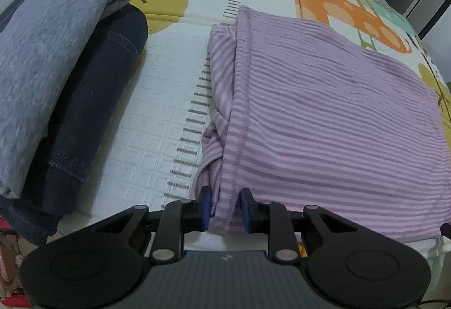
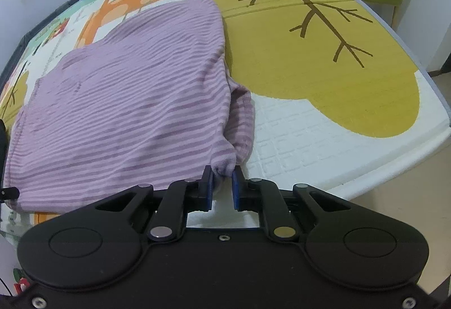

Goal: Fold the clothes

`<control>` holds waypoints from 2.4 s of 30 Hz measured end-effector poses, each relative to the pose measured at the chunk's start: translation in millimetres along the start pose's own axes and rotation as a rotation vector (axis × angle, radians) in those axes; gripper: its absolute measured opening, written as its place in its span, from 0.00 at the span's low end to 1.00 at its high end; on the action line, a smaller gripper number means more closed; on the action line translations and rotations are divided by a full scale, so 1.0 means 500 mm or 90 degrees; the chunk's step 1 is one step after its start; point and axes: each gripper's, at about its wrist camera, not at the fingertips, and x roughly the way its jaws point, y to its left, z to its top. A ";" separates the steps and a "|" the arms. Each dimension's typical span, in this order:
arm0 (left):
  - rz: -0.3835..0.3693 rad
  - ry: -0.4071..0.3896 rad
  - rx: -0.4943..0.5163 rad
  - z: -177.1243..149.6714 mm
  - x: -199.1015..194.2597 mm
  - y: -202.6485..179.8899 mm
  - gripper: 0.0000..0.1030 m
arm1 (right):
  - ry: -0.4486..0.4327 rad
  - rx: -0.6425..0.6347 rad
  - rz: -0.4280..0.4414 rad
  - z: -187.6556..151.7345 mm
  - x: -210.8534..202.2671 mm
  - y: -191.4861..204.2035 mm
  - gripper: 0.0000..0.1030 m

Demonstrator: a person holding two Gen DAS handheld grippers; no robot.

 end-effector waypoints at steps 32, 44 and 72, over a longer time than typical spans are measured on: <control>0.006 0.029 -0.034 -0.007 0.004 0.009 0.49 | 0.018 0.056 0.018 -0.014 -0.007 -0.029 0.36; -0.002 0.017 -0.028 -0.001 -0.007 0.003 0.26 | 0.006 0.055 0.041 -0.007 -0.007 -0.011 0.11; -0.065 -0.011 -0.011 0.035 -0.004 -0.057 0.12 | -0.099 0.094 0.059 0.064 -0.053 -0.059 0.06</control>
